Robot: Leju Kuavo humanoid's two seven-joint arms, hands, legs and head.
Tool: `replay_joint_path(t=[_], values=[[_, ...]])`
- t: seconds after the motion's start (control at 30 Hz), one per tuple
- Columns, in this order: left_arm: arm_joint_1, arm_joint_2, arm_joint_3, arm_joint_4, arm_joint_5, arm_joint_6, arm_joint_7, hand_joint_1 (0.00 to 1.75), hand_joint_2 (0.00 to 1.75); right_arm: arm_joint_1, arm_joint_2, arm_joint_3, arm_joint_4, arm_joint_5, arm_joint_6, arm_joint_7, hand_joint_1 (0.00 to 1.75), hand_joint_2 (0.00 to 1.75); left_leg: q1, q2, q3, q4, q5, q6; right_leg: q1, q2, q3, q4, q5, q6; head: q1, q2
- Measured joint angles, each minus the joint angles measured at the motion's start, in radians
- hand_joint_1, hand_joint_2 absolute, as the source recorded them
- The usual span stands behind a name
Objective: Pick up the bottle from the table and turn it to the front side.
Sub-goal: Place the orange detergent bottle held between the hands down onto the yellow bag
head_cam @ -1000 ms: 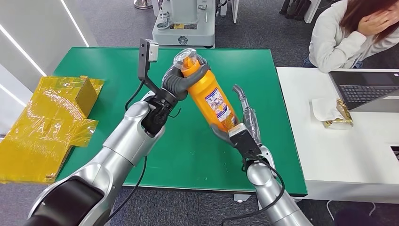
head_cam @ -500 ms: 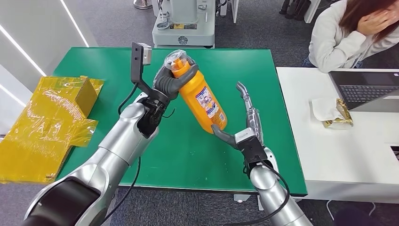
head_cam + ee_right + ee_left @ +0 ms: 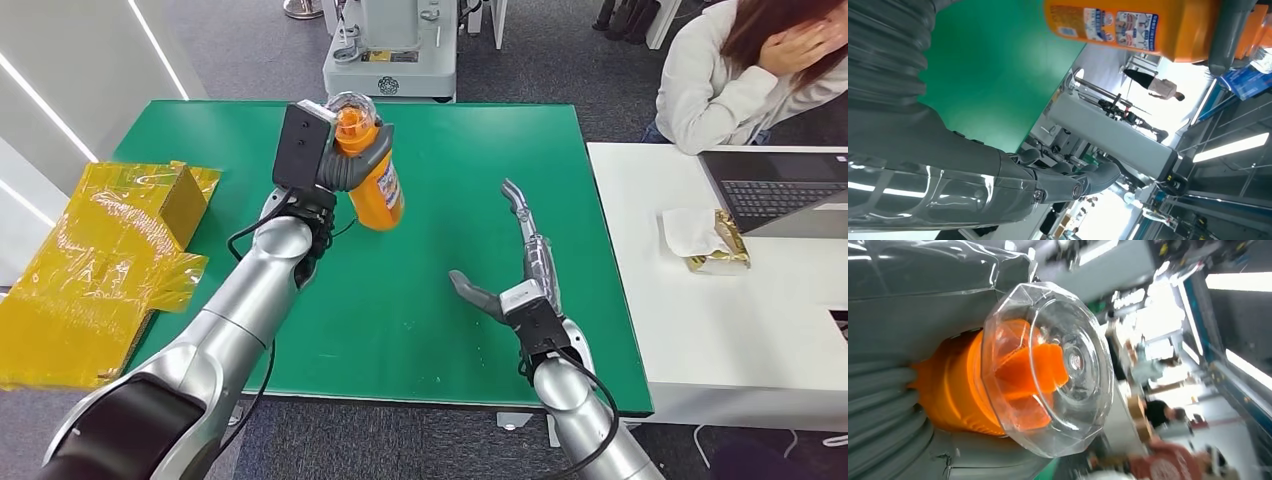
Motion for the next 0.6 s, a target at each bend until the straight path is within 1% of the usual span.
replay_joint_path(t=[0.17, 0.23, 0.37, 0.47, 0.6], values=[[-0.008, 0.02, -0.017, -0.004, -0.302, 0.207, 0.003, 1.75, 1.75, 0.016, -0.001, 0.0, -0.021, 0.016, 0.012, 0.005, 0.0, 1.75, 0.0, 0.0, 0.0, 0.0, 0.0, 0.0, 0.0, 0.0, 0.0, 0.0, 0.0, 0.0, 0.0, 0.0], [-0.012, 0.03, -0.033, -0.005, -0.398, 0.28, 0.009, 1.75, 1.75, 0.02, -0.003, 0.0, -0.027, 0.019, 0.014, 0.007, 0.0, 1.75, 0.0, 0.0, 0.0, 0.0, 0.0, 0.0, 0.0, 0.0, 0.0, 0.0, 0.0, 0.0, 0.0, 0.0], [-0.023, 0.045, -0.072, -0.005, -0.577, 0.404, 0.065, 1.75, 1.75, 0.022, -0.006, 0.0, -0.031, 0.018, 0.02, 0.008, 0.0, 1.75, 0.0, 0.0, 0.0, 0.0, 0.0, 0.0, 0.0, 0.0, 0.0, 0.0, 0.0, 0.0, 0.0, 0.0], [-0.03, 0.054, -0.096, -0.007, -0.742, 0.456, 0.131, 1.75, 1.75, 0.023, -0.009, 0.0, -0.033, 0.014, 0.024, 0.008, 0.0, 1.75, 0.0, 0.0, 0.0, 0.0, 0.0, 0.0, 0.0, 0.0, 0.0, 0.0, 0.0, 0.0, 0.0, 0.0], [-0.029, 0.063, -0.095, -0.022, -0.995, 0.464, 0.197, 1.75, 1.75, 0.029, -0.019, 0.0, -0.033, -0.001, 0.014, 0.0, 0.0, 1.75, 0.0, 0.0, 0.0, 0.0, 0.0, 0.0, 0.0, 0.0, 0.0, 0.0, 0.0, 0.0, 0.0, 0.0]])
